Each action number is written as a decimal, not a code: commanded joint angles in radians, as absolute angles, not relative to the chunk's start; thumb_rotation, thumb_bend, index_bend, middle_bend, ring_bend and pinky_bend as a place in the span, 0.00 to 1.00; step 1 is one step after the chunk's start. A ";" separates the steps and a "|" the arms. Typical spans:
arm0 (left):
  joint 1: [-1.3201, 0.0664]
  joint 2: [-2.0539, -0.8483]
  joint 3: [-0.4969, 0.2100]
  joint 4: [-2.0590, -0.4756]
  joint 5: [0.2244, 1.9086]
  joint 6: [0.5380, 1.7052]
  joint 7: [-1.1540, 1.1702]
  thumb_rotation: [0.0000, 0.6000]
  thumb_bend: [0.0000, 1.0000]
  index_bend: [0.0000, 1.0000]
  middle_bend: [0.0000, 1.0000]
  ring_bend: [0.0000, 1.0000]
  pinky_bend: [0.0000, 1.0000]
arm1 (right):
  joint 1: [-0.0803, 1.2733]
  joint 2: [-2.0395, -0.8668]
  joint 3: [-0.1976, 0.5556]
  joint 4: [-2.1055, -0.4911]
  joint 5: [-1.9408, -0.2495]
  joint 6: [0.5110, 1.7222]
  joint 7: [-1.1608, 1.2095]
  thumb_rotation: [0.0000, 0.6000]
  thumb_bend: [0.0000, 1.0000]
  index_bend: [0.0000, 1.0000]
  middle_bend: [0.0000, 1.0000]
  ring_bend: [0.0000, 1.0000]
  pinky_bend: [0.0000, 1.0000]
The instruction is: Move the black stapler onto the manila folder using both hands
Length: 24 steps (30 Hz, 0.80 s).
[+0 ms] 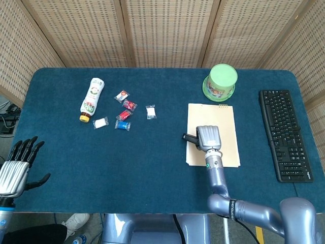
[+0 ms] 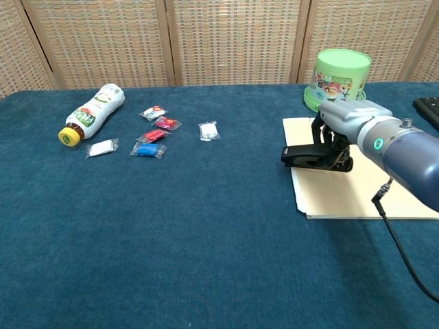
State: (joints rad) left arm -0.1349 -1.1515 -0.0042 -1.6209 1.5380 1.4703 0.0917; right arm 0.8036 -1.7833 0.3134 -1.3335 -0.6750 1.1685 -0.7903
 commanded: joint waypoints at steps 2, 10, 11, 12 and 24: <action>-0.134 -1.152 -0.006 -1.620 1.538 1.471 0.091 1.00 0.25 0.09 0.00 0.00 0.01 | 0.801 -1.786 0.311 -1.317 -0.691 1.164 -0.771 1.00 0.44 0.84 0.71 0.70 0.80; -0.133 -1.153 -0.007 -1.618 1.535 1.466 0.094 1.00 0.25 0.09 0.00 0.00 0.00 | 0.803 -1.796 0.306 -1.281 -0.677 1.161 -0.790 1.00 0.42 0.84 0.71 0.69 0.80; -0.133 -1.153 -0.007 -1.618 1.537 1.465 0.093 1.00 0.25 0.09 0.00 0.00 0.00 | 0.802 -1.797 0.308 -1.272 -0.675 1.161 -0.789 1.00 0.42 0.84 0.71 0.69 0.80; -0.133 -1.153 -0.007 -1.617 1.538 1.466 0.092 1.00 0.25 0.09 0.00 0.00 0.00 | 0.802 -1.797 0.309 -1.266 -0.675 1.160 -0.788 1.00 0.42 0.84 0.71 0.69 0.80; -0.132 -1.153 -0.008 -1.620 1.539 1.461 0.097 1.00 0.25 0.09 0.00 0.00 0.00 | 0.790 -1.782 0.308 -1.258 -0.665 1.136 -0.786 1.00 0.33 0.76 0.62 0.60 0.77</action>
State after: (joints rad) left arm -0.1325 -1.1534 -0.0080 -1.6197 1.5390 1.4611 0.0965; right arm 0.7927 -1.7871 0.3077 -1.2491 -0.6695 1.1428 -0.7879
